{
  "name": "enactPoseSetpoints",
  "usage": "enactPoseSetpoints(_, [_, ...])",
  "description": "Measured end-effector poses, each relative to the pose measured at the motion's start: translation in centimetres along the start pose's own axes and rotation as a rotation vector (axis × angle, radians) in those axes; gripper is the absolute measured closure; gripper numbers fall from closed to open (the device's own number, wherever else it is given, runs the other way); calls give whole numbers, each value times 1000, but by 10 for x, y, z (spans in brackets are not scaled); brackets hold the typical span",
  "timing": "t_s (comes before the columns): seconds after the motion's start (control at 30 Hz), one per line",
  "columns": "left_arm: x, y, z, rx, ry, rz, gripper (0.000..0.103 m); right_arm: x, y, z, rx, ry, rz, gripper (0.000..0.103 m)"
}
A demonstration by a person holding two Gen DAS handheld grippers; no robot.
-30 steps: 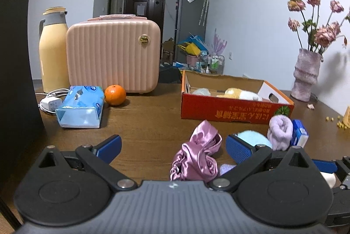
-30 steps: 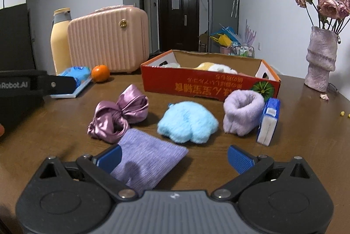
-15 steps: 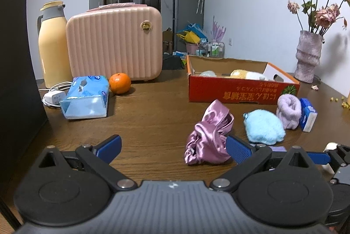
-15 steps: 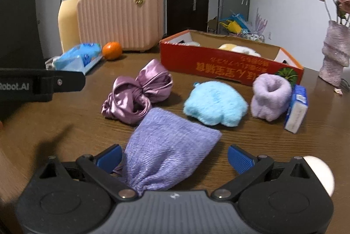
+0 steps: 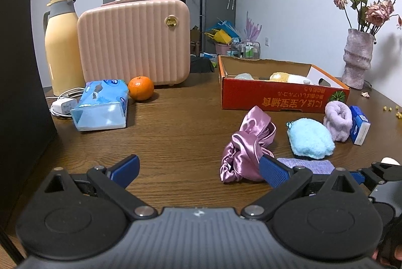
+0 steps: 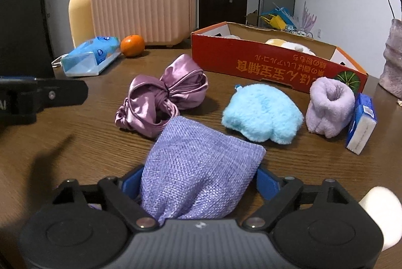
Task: Organize soft objects
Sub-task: 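Grasp the lavender drawstring pouch with the right gripper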
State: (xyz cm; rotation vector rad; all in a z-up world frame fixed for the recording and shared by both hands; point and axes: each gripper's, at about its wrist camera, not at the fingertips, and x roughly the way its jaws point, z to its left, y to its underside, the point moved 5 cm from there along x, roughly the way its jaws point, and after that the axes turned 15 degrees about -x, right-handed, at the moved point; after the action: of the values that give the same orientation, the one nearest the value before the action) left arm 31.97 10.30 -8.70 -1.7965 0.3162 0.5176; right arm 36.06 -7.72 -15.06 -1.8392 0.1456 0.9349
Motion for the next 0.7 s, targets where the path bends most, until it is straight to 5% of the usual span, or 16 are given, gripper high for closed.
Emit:
enactPoseSetpoints(0.13, [3, 2, -1, 4, -2, 5, 0, -2, 2, -4, 16, 8, -7, 22])
enactPoseSetpoints(0.2, [5, 2, 0, 4, -6, 11, 0, -4, 2, -5, 17, 4, -19, 41])
enactPoseSetpoints(0.3, [8, 4, 0, 4, -12, 18, 0, -6, 1, -8, 34, -7, -35, 54])
enactPoseSetpoints(0.7, [15, 6, 1, -12, -13, 1, 0, -37, -7, -44, 131, 49, -203, 62])
